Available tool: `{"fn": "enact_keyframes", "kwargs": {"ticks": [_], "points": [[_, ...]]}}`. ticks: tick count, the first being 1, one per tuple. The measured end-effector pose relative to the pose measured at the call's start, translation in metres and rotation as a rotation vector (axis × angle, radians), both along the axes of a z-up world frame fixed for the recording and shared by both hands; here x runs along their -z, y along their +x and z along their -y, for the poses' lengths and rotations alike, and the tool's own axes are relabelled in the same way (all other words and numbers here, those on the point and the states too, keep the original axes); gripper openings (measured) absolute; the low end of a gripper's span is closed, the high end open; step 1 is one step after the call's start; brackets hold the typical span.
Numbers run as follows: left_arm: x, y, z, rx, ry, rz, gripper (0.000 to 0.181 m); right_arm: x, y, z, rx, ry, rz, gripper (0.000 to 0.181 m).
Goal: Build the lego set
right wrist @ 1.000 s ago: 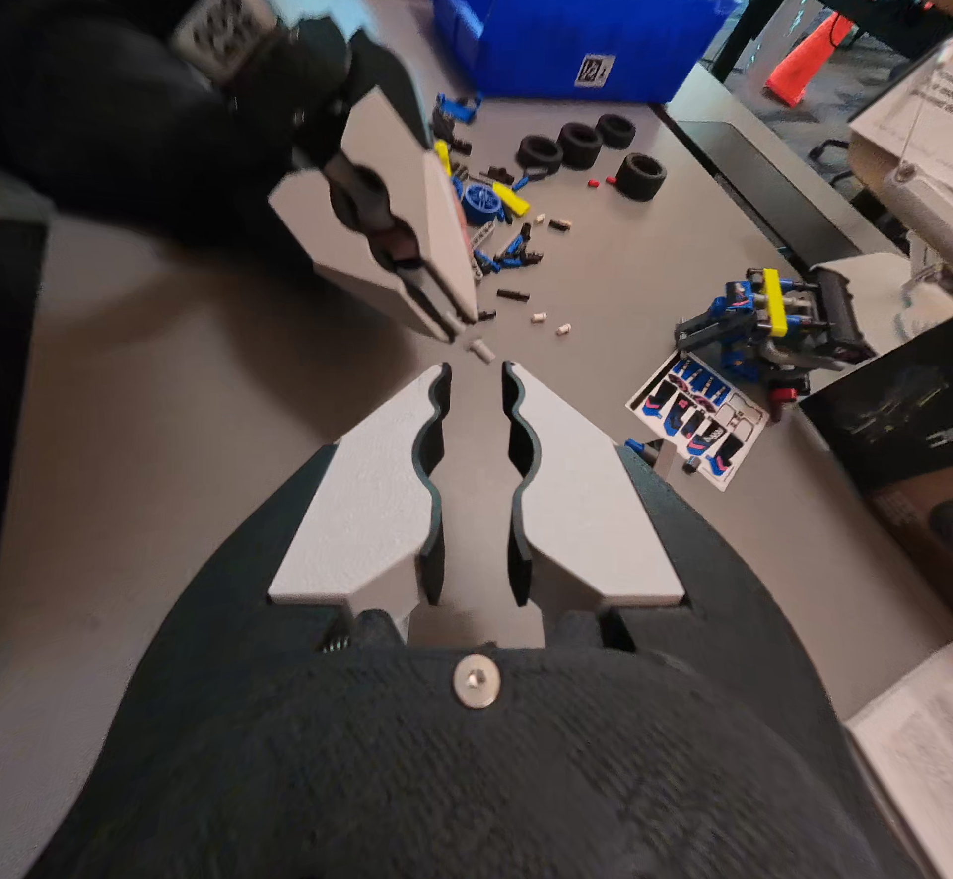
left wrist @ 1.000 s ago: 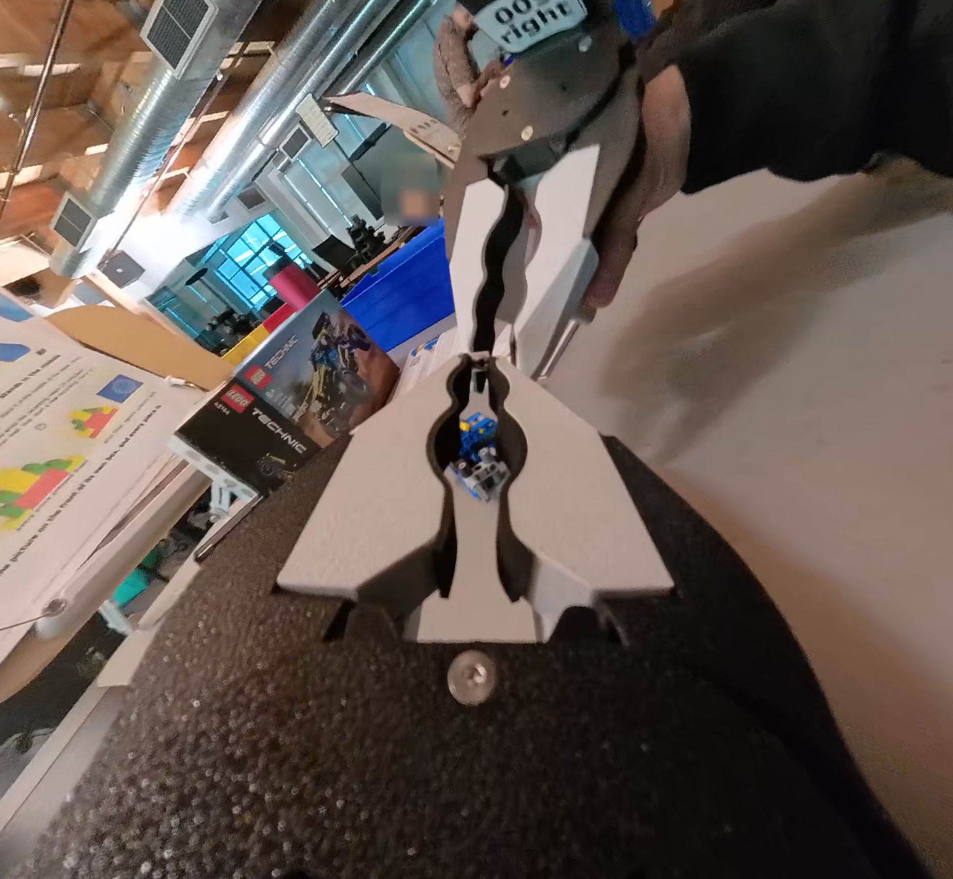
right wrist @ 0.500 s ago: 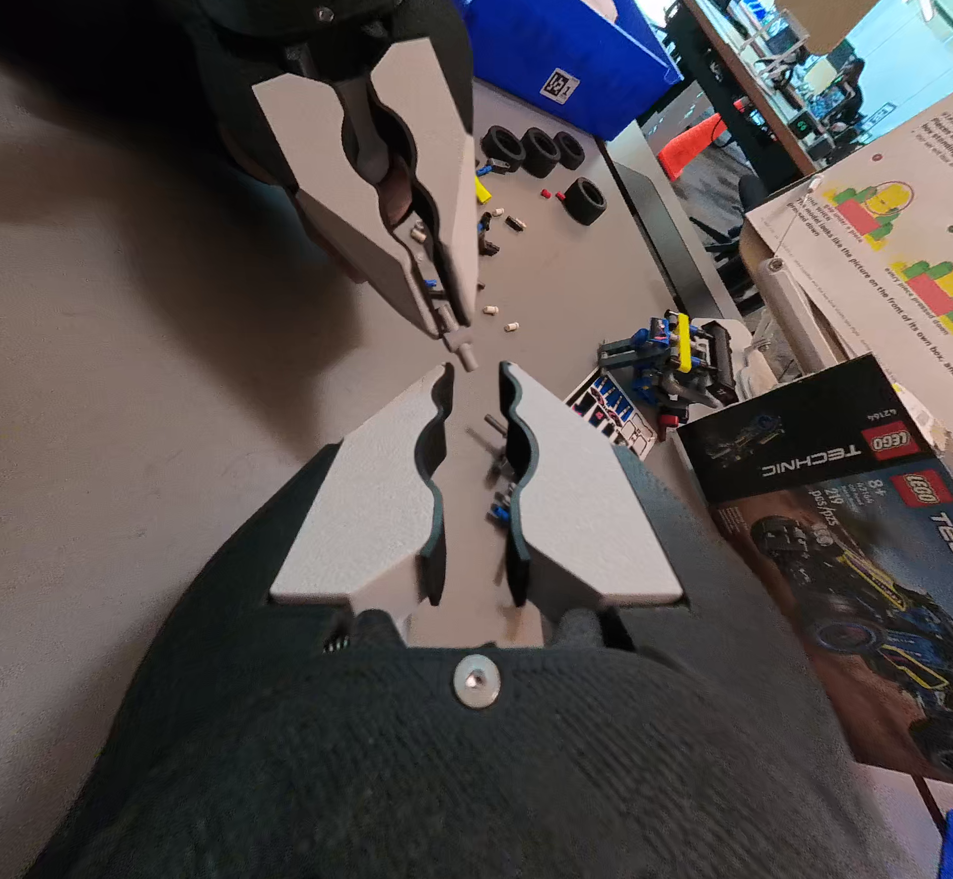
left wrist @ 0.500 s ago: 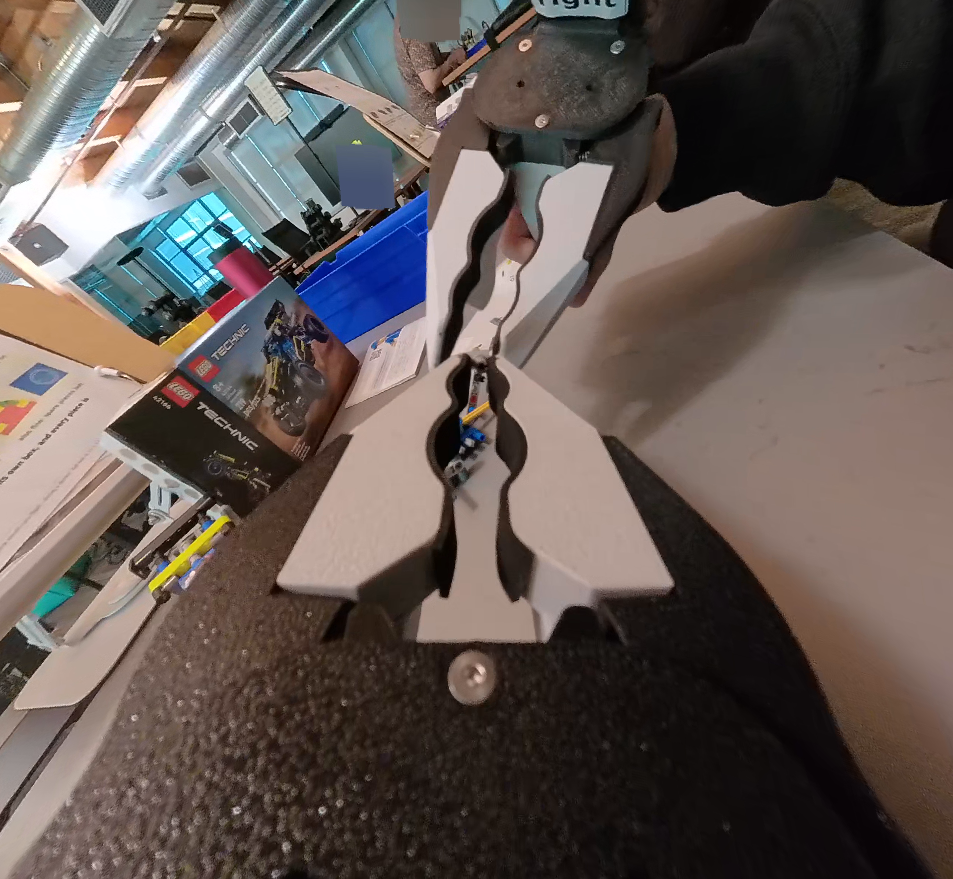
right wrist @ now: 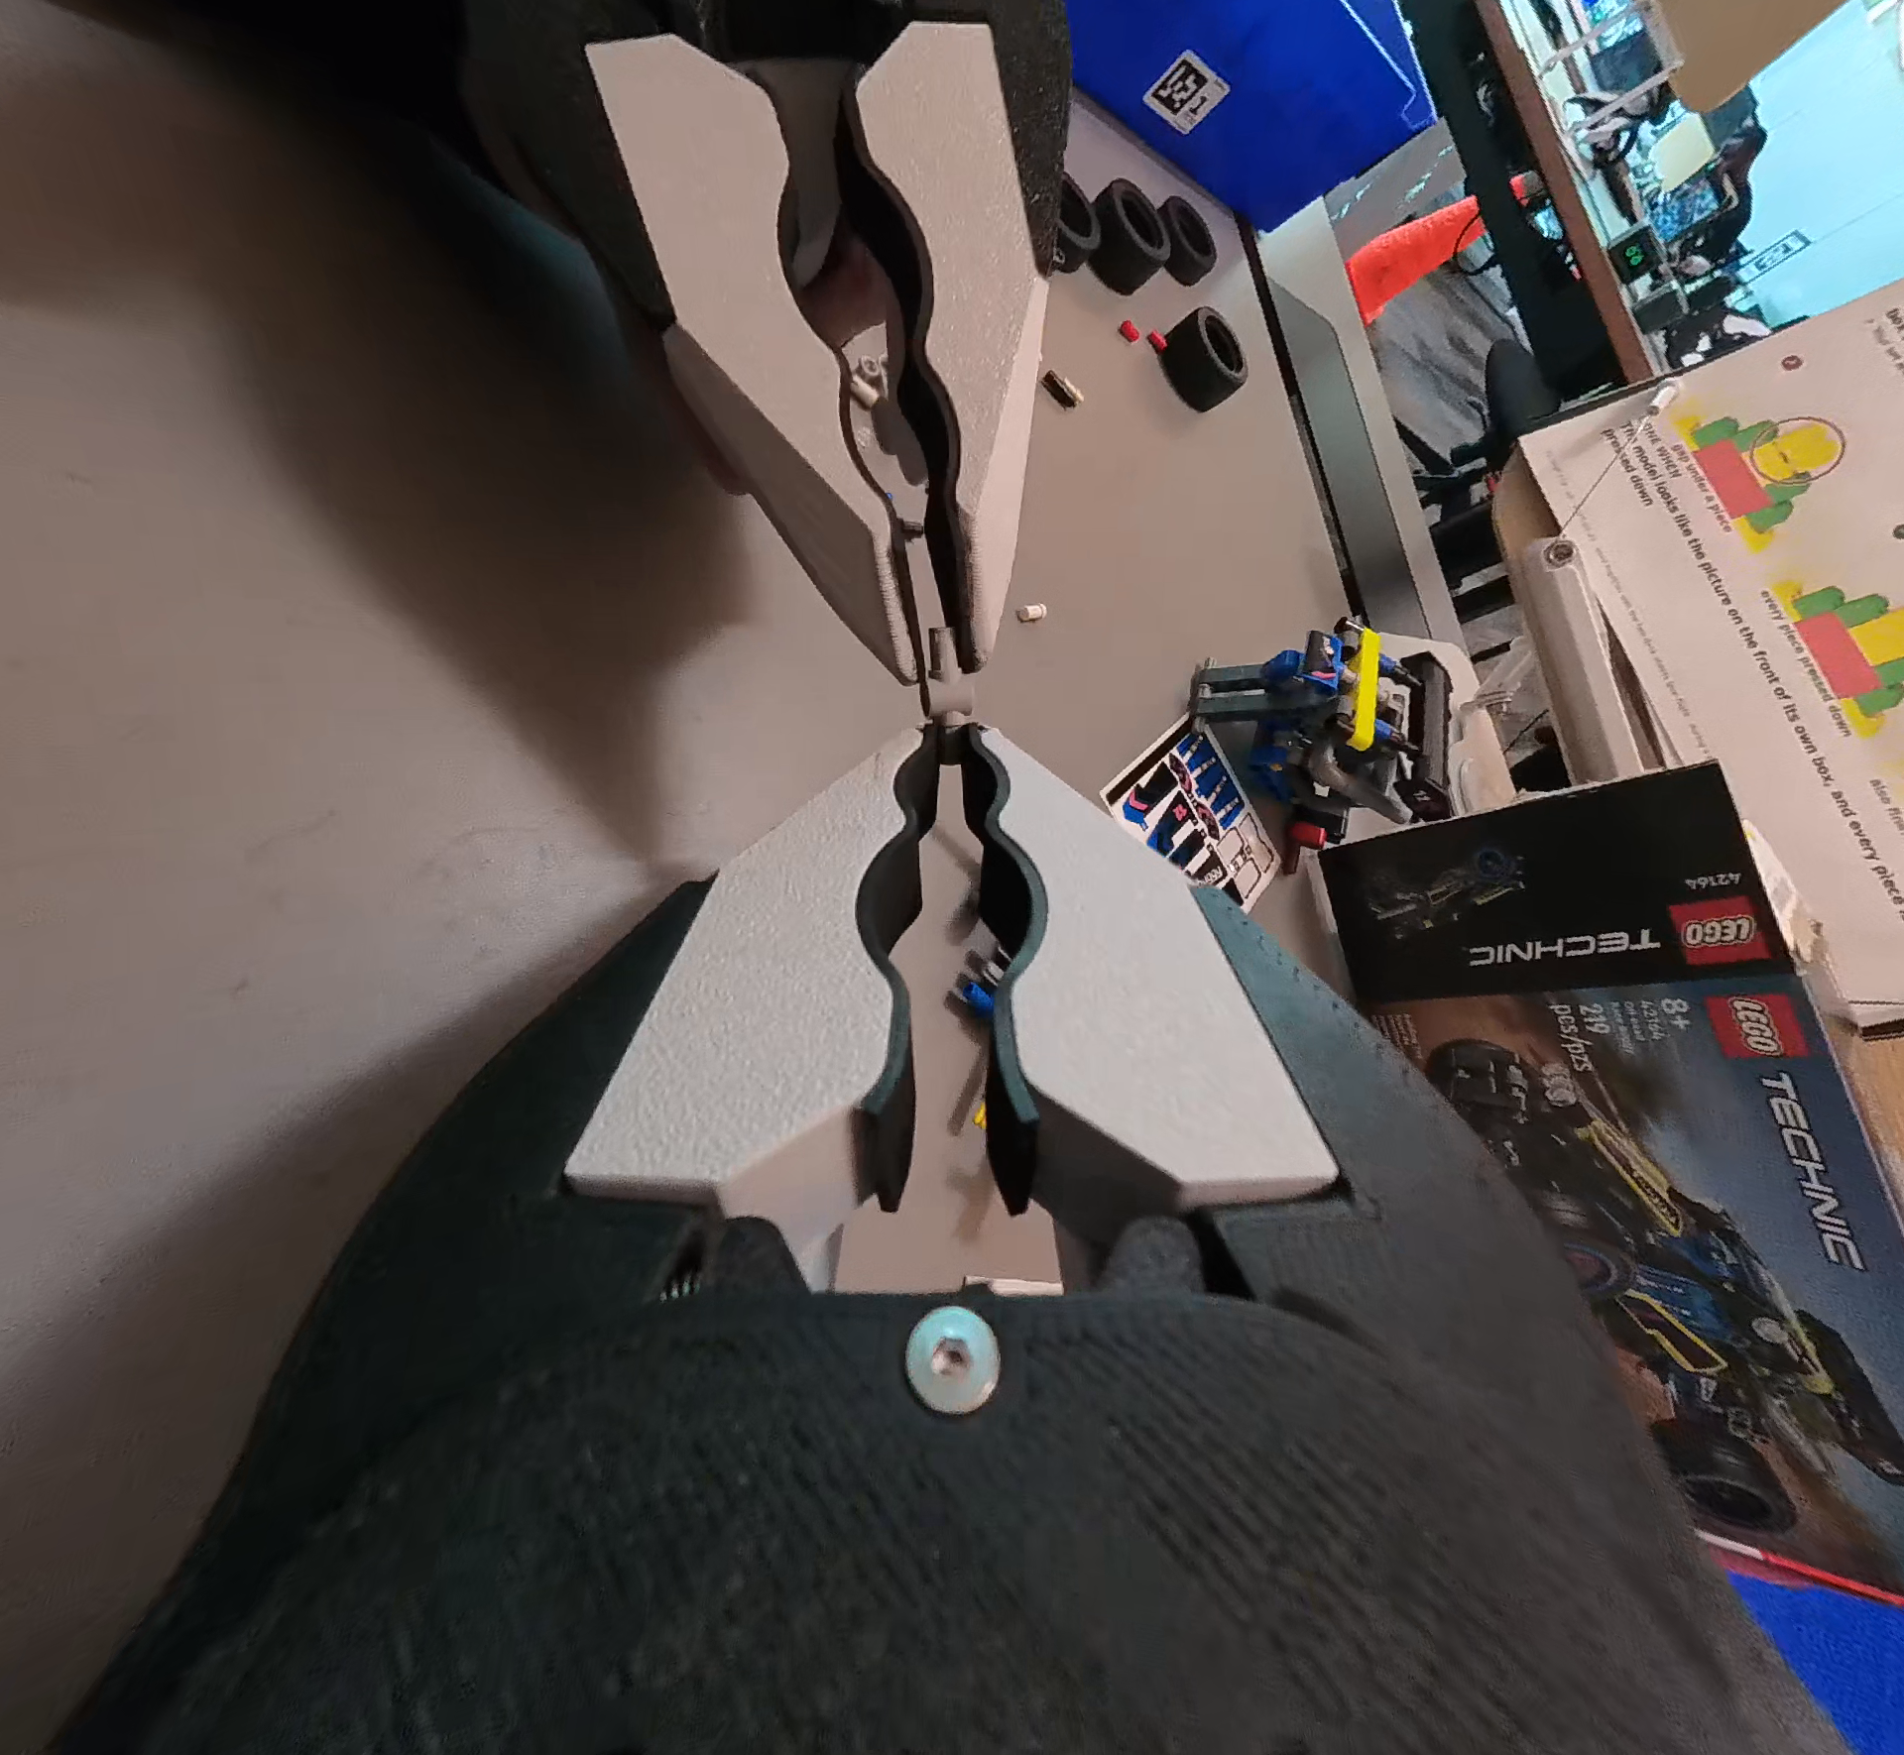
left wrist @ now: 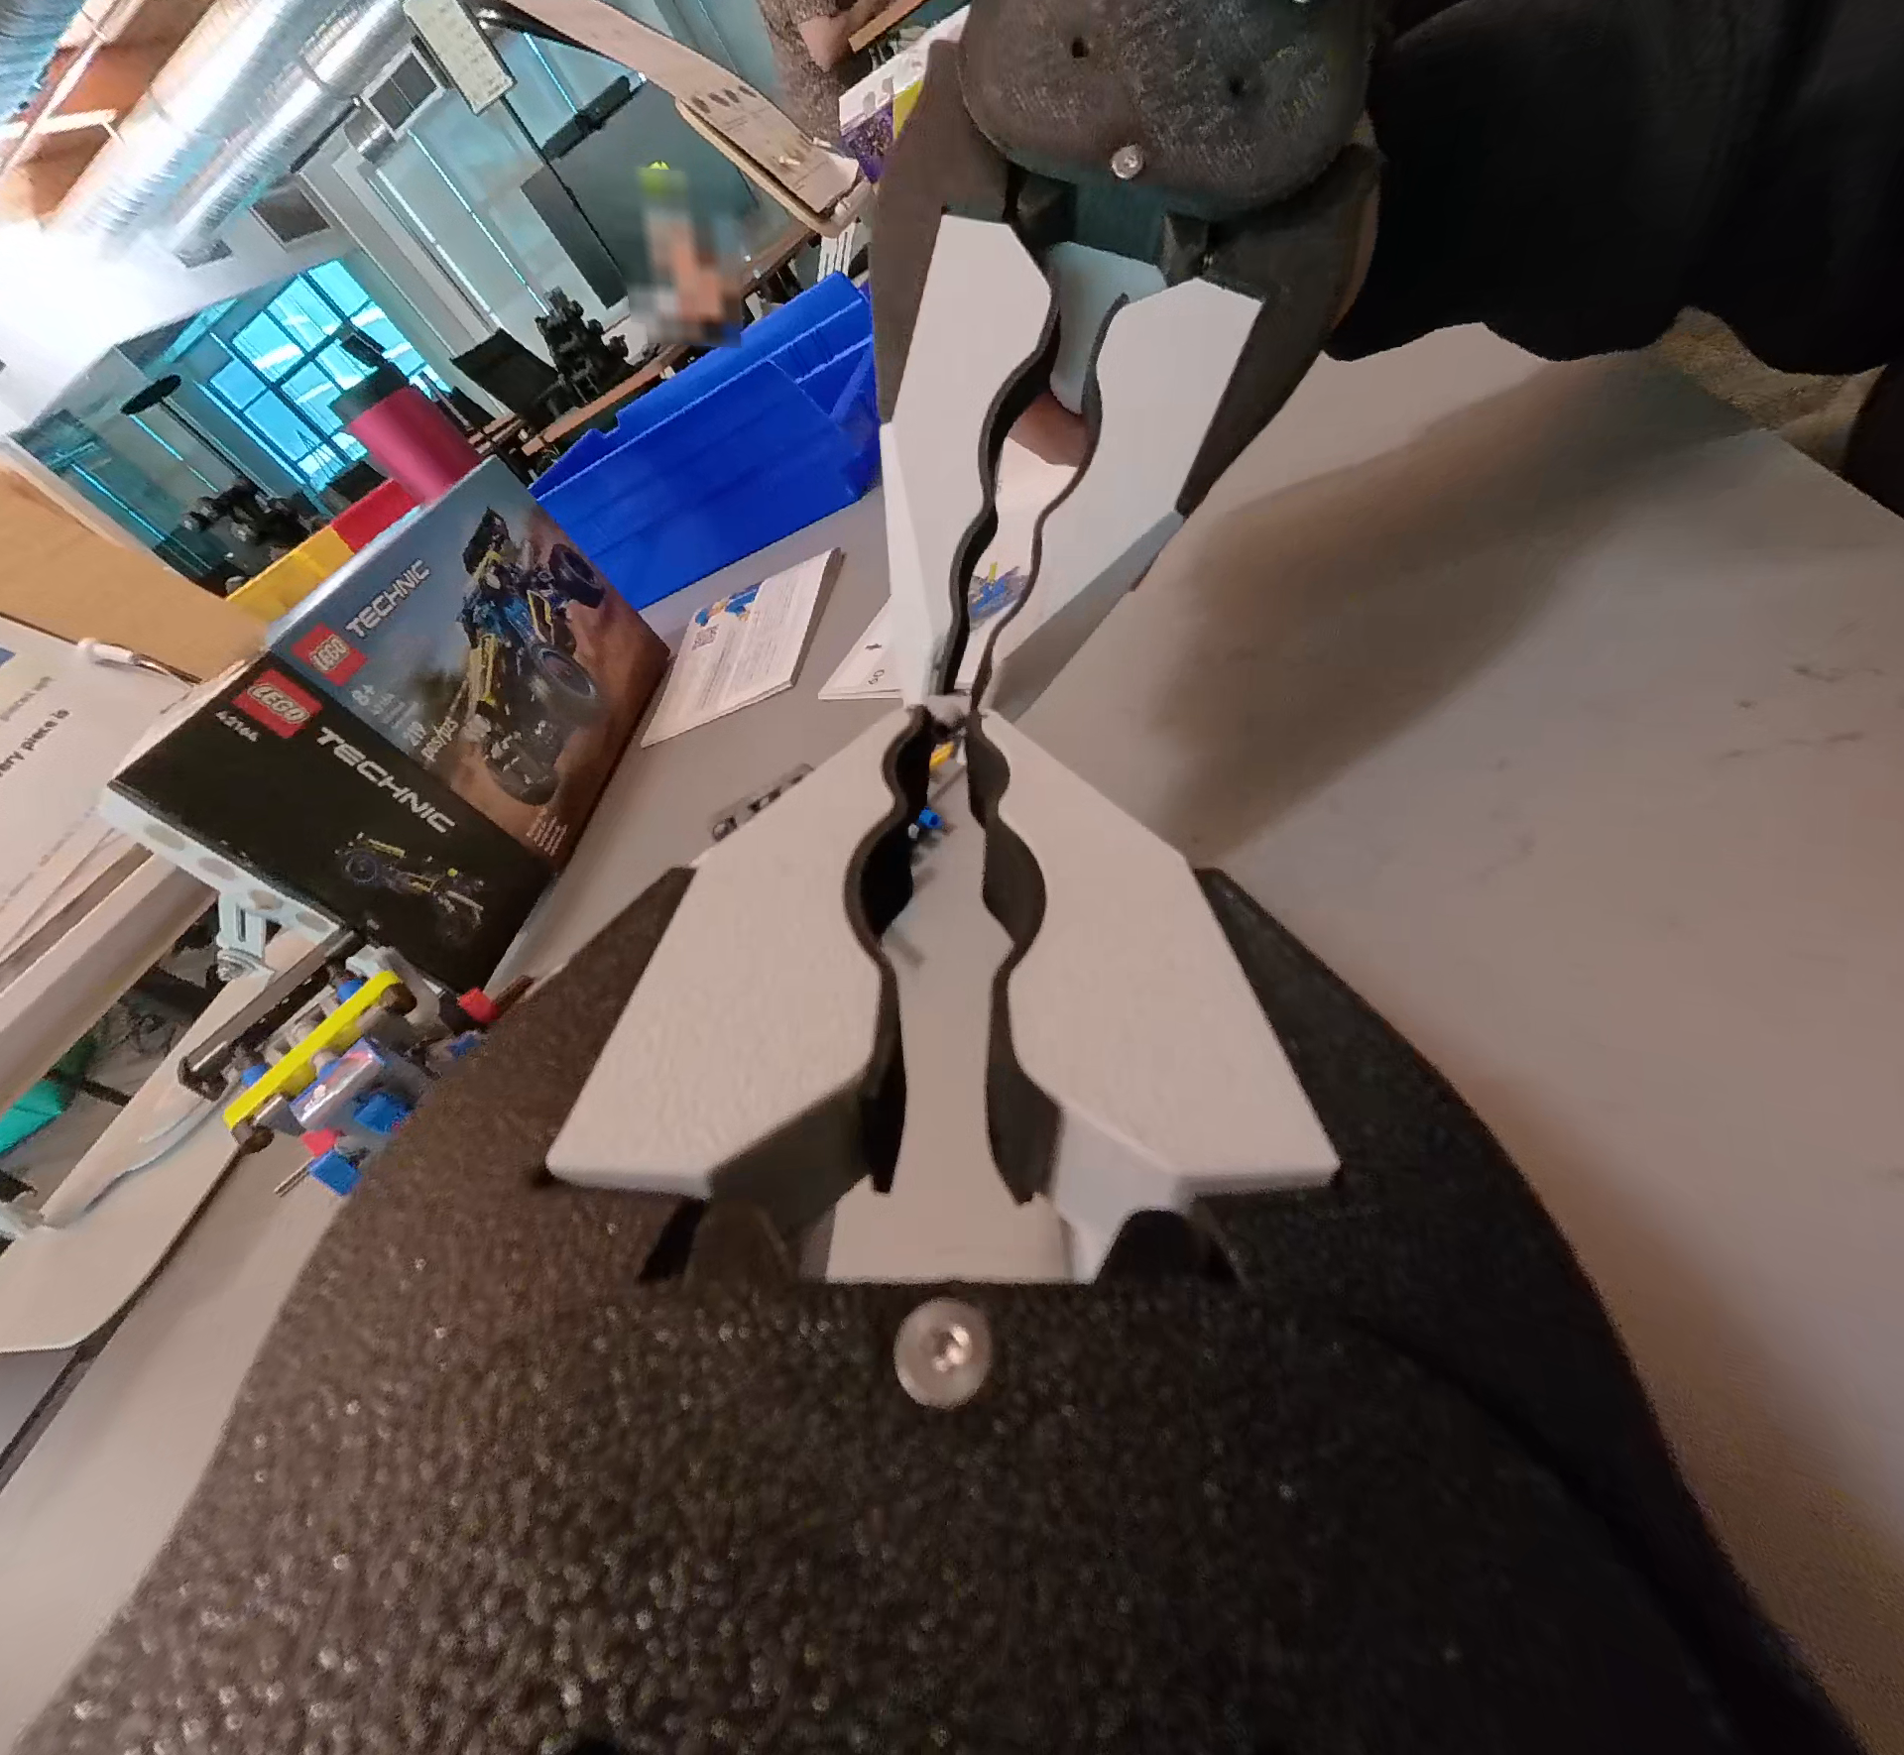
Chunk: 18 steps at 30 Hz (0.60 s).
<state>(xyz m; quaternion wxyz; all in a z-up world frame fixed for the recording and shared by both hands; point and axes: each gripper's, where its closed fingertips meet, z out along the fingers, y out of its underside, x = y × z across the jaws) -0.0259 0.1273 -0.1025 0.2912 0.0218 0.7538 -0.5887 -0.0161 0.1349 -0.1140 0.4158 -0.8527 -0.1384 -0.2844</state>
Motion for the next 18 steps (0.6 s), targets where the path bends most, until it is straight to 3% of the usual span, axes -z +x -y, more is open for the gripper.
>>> {"fn": "enact_keyframes", "kwargs": {"ticks": [8, 18], "points": [[0.004, 0.0, 0.001, 0.017, 0.02, -0.062, 0.002, 0.003, 0.001, 0.003, -0.016, -0.051, 0.081, 0.002], [0.013, 0.004, 0.0, -0.002, 0.126, -0.02, 0.001, 0.012, 0.003, 0.003, -0.01, -0.09, 0.071, 0.002]]}}
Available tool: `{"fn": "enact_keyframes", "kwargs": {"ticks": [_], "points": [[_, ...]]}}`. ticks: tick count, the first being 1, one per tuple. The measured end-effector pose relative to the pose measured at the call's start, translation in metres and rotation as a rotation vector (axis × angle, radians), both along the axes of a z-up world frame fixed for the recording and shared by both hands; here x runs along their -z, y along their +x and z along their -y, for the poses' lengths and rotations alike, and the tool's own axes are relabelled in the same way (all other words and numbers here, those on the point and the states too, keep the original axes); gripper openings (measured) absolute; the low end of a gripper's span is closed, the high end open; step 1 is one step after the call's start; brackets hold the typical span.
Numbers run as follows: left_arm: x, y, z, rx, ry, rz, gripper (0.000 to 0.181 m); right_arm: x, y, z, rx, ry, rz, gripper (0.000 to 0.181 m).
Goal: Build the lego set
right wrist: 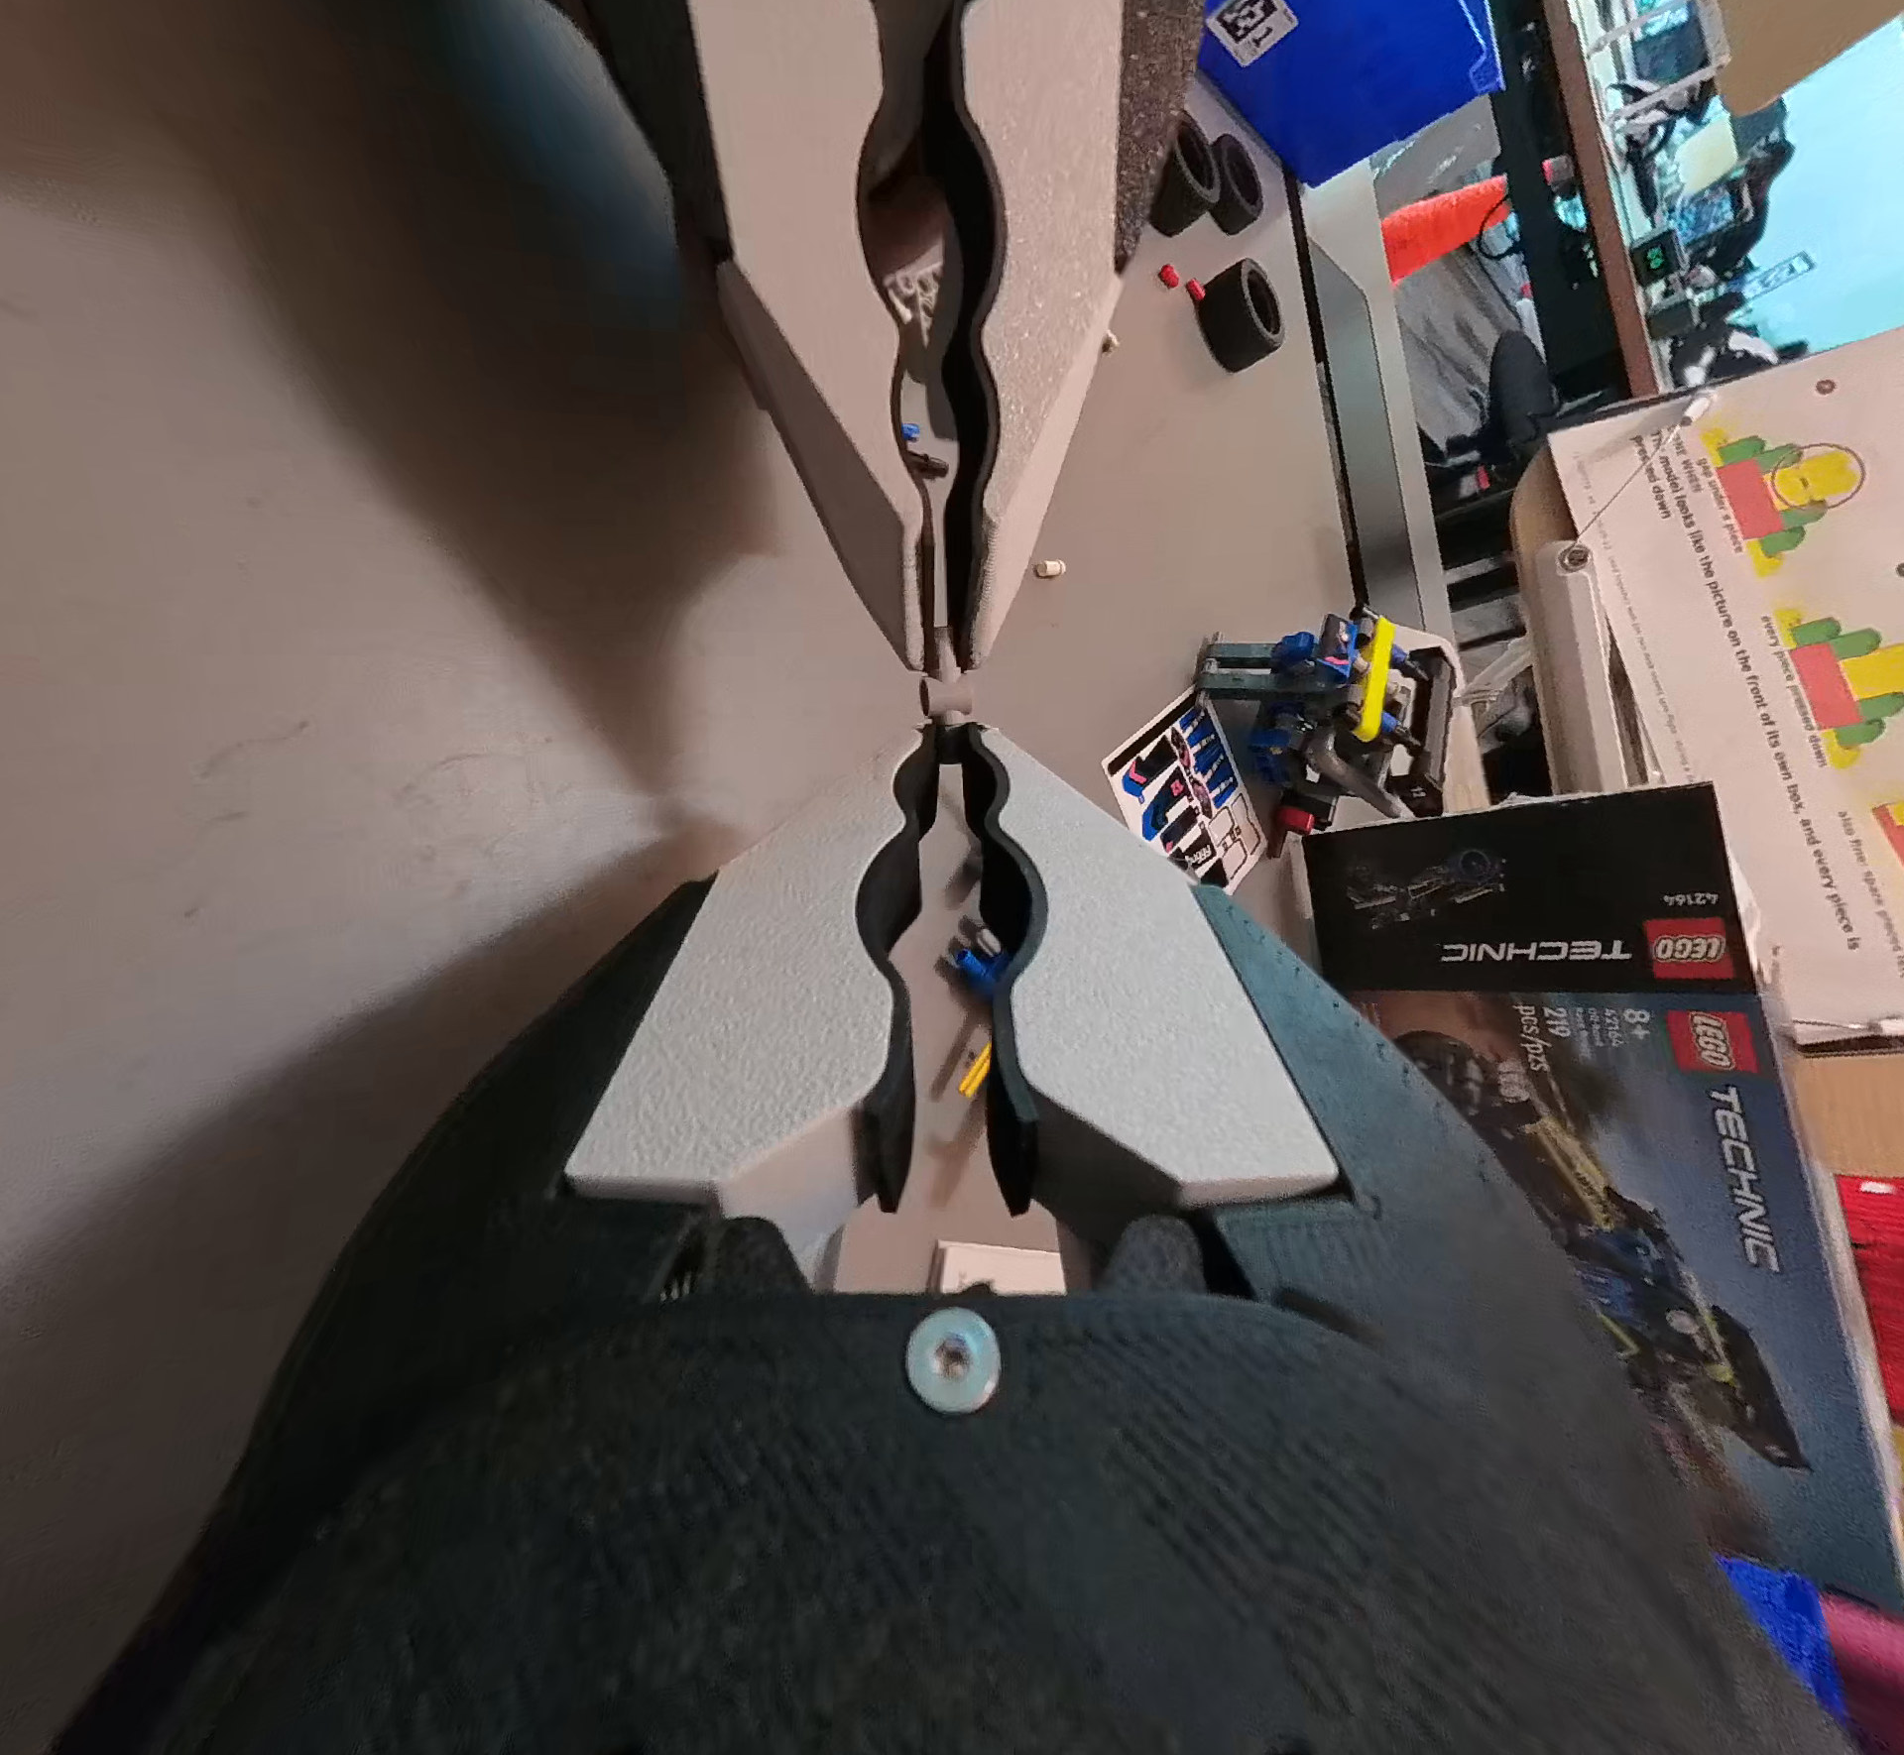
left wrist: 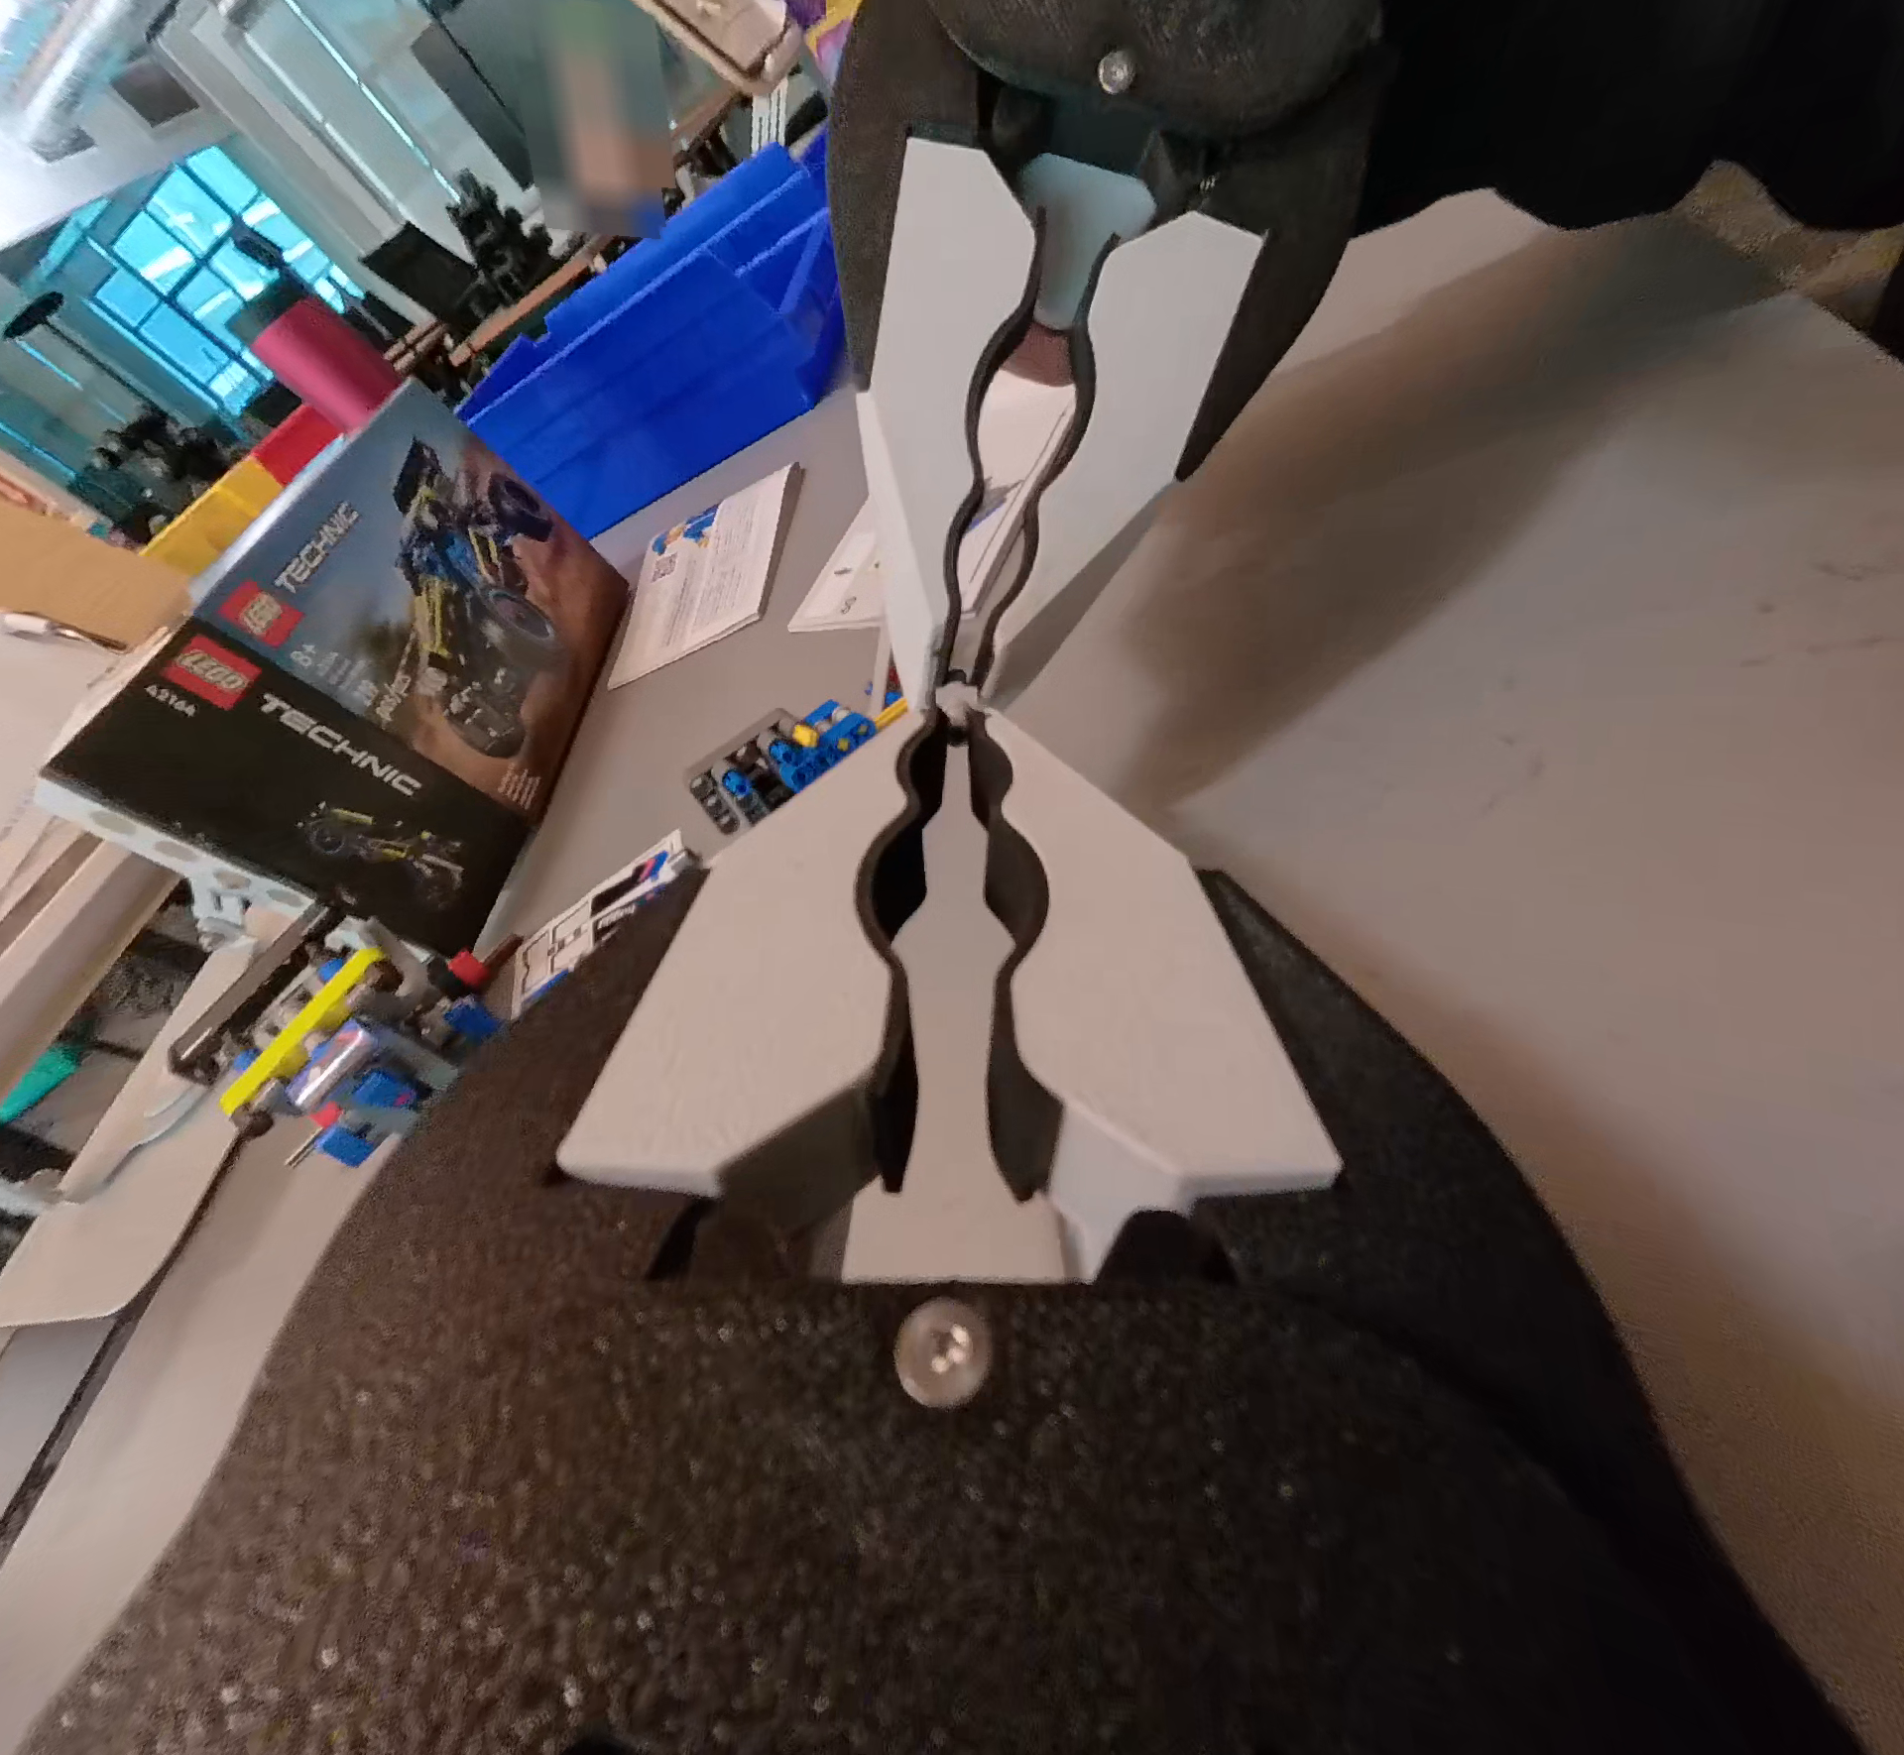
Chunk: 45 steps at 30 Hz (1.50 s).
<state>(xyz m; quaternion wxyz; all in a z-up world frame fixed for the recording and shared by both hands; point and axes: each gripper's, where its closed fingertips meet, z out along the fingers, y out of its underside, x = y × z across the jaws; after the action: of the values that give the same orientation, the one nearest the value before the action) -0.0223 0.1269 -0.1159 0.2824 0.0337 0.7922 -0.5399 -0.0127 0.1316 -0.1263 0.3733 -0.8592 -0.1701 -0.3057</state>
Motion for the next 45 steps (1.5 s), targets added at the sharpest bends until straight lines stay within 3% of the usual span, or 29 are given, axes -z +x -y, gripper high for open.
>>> {"fn": "enact_keyframes", "kwargs": {"ticks": [2, 5, 7, 11, 14, 20, 26, 32, 35, 37, 41, 45], "points": [[0.003, 0.007, -0.003, -0.049, 0.029, 0.007, 0.001, 0.001, 0.003, 0.0, 0.028, 0.018, -0.056, 0.003], [0.003, 0.022, -0.011, -0.14, 0.033, 0.026, 0.001, -0.004, 0.027, 0.01, 0.179, 0.084, -0.164, 0.009], [-0.001, 0.031, -0.015, -0.193, 0.007, 0.027, 0.001, -0.005, 0.047, 0.019, 0.303, 0.135, -0.343, 0.028], [0.0, 0.043, -0.024, -0.271, 0.04, 0.1, 0.001, -0.004, 0.083, 0.022, 0.443, 0.189, -0.606, 0.043], [0.004, 0.045, -0.027, -0.292, 0.071, 0.137, 0.001, 0.0, 0.103, 0.019, 0.505, 0.189, -0.727, 0.036], [0.012, 0.043, -0.021, -0.269, 0.116, 0.16, 0.001, 0.015, 0.111, 0.012, 0.56, 0.107, -0.915, 0.026], [0.014, 0.043, -0.02, -0.261, 0.116, 0.151, 0.001, 0.027, 0.108, 0.006, 0.578, -0.026, -0.961, 0.024], [0.015, 0.043, -0.021, -0.261, 0.116, 0.148, 0.001, 0.035, 0.1, 0.004, 0.584, -0.139, -1.026, 0.011], [0.01, 0.045, -0.024, -0.284, 0.103, 0.17, 0.002, 0.035, 0.099, 0.007, 0.563, -0.165, -0.975, 0.007], [0.002, 0.046, -0.026, -0.305, 0.073, 0.194, 0.001, 0.025, 0.095, 0.001, 0.507, -0.092, -0.973, 0.006], [-0.014, 0.046, -0.03, -0.35, 0.017, 0.24, 0.001, -0.01, 0.08, -0.018, 0.377, 0.229, -1.069, 0.006], [-0.018, 0.045, -0.031, -0.372, 0.031, 0.27, 0.001, -0.026, 0.061, -0.021, 0.343, 0.461, -1.133, 0.006]]}}
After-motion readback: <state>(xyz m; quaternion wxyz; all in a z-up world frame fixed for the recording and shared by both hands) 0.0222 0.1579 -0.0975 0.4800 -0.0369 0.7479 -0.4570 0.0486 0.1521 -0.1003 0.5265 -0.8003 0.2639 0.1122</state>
